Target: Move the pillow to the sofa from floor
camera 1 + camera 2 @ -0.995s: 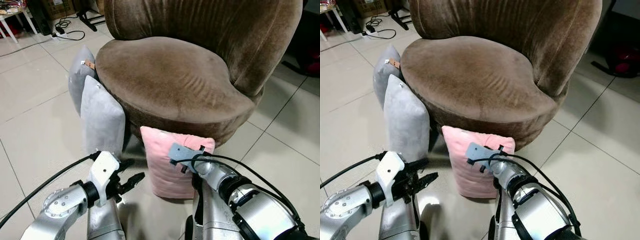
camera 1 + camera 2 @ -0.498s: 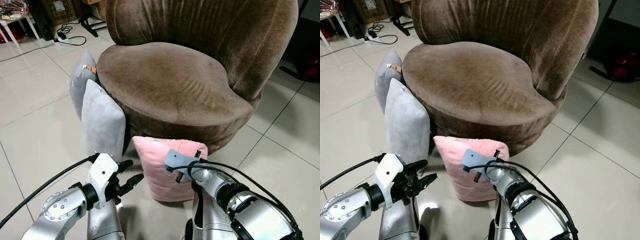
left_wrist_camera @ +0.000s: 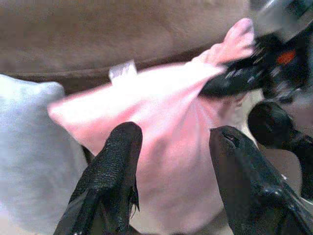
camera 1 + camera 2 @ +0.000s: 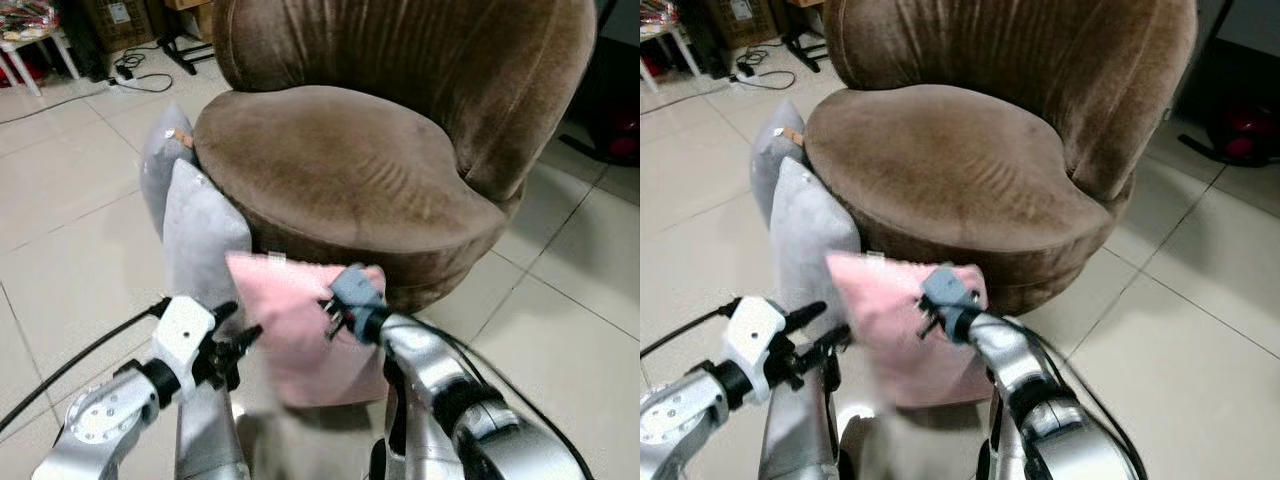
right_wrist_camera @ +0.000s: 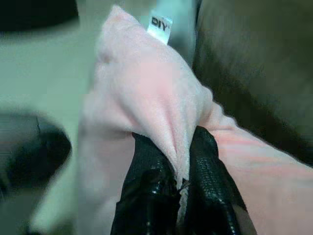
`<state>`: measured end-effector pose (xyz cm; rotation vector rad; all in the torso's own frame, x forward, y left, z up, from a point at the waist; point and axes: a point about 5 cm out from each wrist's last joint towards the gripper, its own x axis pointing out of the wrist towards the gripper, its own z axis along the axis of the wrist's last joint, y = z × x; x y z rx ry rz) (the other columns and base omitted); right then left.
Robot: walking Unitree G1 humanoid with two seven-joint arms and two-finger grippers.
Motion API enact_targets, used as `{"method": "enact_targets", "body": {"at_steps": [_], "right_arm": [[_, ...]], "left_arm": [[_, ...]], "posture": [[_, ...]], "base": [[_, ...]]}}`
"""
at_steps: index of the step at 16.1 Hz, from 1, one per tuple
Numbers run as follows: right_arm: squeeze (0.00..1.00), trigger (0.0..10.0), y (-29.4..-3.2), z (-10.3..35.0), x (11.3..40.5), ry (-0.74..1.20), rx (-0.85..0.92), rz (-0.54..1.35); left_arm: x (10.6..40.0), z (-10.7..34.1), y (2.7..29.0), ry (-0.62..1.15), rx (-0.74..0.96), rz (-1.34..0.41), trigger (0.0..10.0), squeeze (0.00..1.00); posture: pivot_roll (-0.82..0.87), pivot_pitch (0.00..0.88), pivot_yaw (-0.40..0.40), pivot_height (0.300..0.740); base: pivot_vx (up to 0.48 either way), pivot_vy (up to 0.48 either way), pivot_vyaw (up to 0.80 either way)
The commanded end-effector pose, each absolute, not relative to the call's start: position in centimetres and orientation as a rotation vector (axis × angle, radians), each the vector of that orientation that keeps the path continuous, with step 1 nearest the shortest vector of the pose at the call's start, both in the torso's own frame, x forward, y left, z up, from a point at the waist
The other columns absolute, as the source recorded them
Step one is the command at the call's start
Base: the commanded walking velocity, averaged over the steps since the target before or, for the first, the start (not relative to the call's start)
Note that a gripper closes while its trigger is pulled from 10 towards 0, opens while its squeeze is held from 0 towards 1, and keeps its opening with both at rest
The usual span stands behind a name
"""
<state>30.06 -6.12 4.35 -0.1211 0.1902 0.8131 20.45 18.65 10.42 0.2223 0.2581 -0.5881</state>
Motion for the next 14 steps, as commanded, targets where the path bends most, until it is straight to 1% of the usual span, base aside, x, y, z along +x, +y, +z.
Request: {"method": "enact_targets", "body": {"at_steps": [1,3,5,6,7,9,11,14], "right_arm": [[0.0,0.0,-6.9,7.6,31.1,0.03,-0.019,0.764],[0.0,0.0,-8.3,10.3,30.9,-0.097,0.066,0.684],[0.0,0.0,-10.7,14.7,29.6,-0.271,0.126,0.57],[0.0,0.0,-11.0,15.3,29.4,-0.294,0.13,0.557],[0.0,10.0,-12.3,17.6,28.7,-0.306,0.174,0.466],[0.0,10.0,-12.9,19.0,27.4,-0.308,0.132,0.448],[0.0,10.0,-12.9,20.2,26.6,-0.263,0.162,0.4],[0.0,10.0,-13.4,20.3,27.1,-0.207,0.182,0.29]], "left_arm": [[20.8,10.5,19.0,0.25,0.236,-0.567,10.0,0.0],[21.3,10.5,18.9,0.232,0.245,-0.552,10.0,0.0],[21.2,11.1,18.6,0.191,0.253,-0.515,10.0,0.0],[21.2,11.2,18.6,0.184,0.255,-0.507,10.0,0.0],[21.7,12.5,18.8,0.12,0.238,-0.431,10.0,0.0],[22.2,13.8,18.6,0.054,0.198,-0.377,10.0,0.0],[22.5,15.4,18.2,-0.012,0.161,-0.314,10.0,0.0],[22.1,15.0,17.8,0.006,0.131,-0.312,10.0,0.0]], "posture": [[0.02,0.0,-0.003,0.432],[0.0,0.0,0.003,0.432],[-0.01,0.0,0.008,0.432],[-0.01,0.0,0.007,0.432],[-0.02,0.0,-0.005,0.432],[-0.03,0.0,-0.014,0.432],[-0.04,0.0,-0.027,0.452],[-0.04,0.0,-0.041,0.472]], "base": [[0.0,0.0,0.0],[0.0,0.0,0.0],[0.0,0.0,0.0],[0.0,0.0,0.0],[0.0,0.0,0.0],[0.0,0.0,0.0],[0.0,0.0,0.0],[0.0,0.0,0.0]]}}
